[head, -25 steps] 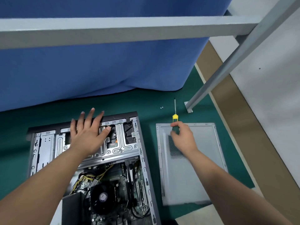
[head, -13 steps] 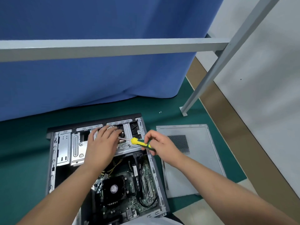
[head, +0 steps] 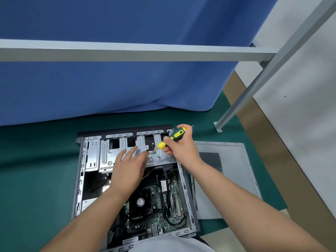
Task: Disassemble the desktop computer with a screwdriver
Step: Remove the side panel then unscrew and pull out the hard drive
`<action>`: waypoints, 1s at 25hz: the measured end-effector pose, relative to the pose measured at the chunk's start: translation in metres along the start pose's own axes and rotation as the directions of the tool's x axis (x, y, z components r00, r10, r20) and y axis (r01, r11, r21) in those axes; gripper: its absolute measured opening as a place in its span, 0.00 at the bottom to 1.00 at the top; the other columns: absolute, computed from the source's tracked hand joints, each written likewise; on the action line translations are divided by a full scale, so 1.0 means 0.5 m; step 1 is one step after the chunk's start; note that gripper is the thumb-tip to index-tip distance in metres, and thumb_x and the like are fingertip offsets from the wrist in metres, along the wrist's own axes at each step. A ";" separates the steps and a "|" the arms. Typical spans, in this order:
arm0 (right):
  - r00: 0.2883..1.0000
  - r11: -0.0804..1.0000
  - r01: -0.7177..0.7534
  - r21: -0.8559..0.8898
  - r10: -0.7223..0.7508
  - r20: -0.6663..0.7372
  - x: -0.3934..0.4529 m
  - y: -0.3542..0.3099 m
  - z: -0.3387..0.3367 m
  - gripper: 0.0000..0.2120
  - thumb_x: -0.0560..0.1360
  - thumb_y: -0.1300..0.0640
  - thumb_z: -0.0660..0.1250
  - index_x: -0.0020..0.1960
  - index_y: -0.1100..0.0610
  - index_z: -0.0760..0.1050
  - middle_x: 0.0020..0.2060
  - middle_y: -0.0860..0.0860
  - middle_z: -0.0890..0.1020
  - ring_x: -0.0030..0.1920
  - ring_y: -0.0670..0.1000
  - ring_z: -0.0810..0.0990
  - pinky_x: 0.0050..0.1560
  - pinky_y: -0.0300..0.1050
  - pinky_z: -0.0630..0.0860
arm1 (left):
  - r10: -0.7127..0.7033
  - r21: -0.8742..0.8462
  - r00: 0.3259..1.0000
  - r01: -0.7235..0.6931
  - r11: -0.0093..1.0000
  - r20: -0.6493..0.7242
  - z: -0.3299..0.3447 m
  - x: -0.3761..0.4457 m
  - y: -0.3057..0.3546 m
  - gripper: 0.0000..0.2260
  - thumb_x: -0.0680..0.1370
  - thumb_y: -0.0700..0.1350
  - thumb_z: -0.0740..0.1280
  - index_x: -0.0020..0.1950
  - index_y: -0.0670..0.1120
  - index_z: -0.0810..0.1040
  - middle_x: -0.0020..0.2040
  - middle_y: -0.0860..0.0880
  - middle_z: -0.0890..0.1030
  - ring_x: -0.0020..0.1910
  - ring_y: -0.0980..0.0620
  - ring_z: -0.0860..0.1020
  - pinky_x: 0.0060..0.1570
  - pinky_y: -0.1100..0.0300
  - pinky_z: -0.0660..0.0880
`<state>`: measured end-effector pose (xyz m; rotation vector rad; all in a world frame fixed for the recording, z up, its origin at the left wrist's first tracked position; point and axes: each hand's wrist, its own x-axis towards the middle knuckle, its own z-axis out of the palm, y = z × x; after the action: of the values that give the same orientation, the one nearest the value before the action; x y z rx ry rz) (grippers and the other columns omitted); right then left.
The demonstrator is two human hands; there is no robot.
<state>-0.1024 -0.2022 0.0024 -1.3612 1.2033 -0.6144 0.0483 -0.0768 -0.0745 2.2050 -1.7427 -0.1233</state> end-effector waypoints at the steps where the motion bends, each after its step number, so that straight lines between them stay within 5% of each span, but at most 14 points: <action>1: 1.000 1.000 0.011 -0.024 -0.011 -0.011 0.004 -0.002 -0.008 0.20 0.79 0.58 0.71 0.58 0.44 0.61 0.42 0.58 0.85 0.35 0.52 0.85 0.41 0.49 0.84 | 0.005 0.005 1.000 -0.005 1.000 0.024 -0.001 0.003 -0.010 0.14 0.85 0.54 0.61 0.67 0.53 0.78 0.63 0.53 0.83 0.74 0.47 0.72 0.72 0.45 0.65; 5: 0.993 0.972 0.085 -0.219 -0.102 -0.067 0.023 -0.012 -0.042 0.20 0.79 0.56 0.70 0.59 0.44 0.59 0.42 0.55 0.85 0.35 0.49 0.86 0.42 0.54 0.85 | -0.113 0.059 0.966 0.102 0.993 0.232 -0.005 0.020 -0.072 0.28 0.82 0.68 0.48 0.81 0.62 0.57 0.83 0.56 0.55 0.83 0.49 0.52 0.80 0.45 0.50; 9: 0.982 0.942 0.152 -0.300 -0.179 -0.065 0.043 -0.023 -0.049 0.19 0.80 0.54 0.69 0.60 0.44 0.59 0.44 0.55 0.84 0.36 0.46 0.86 0.40 0.45 0.81 | -0.194 0.134 0.916 0.156 0.979 0.350 0.012 0.008 -0.113 0.30 0.78 0.74 0.36 0.78 0.69 0.32 0.81 0.59 0.32 0.81 0.50 0.31 0.79 0.45 0.33; 12: 0.974 0.931 0.204 -0.303 -0.225 -0.038 0.056 -0.031 -0.034 0.19 0.80 0.54 0.68 0.60 0.43 0.59 0.43 0.54 0.84 0.37 0.45 0.86 0.33 0.34 0.74 | -0.203 0.146 0.918 0.162 0.976 0.340 0.022 0.005 -0.115 0.30 0.77 0.74 0.33 0.76 0.70 0.29 0.80 0.60 0.29 0.79 0.51 0.28 0.77 0.46 0.30; 25: 0.969 0.909 0.239 -0.343 -0.248 0.016 0.076 -0.041 0.005 0.19 0.81 0.54 0.67 0.61 0.43 0.58 0.43 0.55 0.83 0.38 0.46 0.86 0.37 0.44 0.76 | -0.209 0.156 0.928 0.167 0.973 0.309 0.032 0.003 -0.119 0.31 0.76 0.74 0.32 0.78 0.69 0.31 0.80 0.59 0.30 0.79 0.52 0.29 0.76 0.46 0.28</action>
<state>-0.0814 -0.2393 0.0102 -1.8234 1.2095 -0.6180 0.0996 -0.0698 -0.1076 2.5641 -1.7335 -0.4569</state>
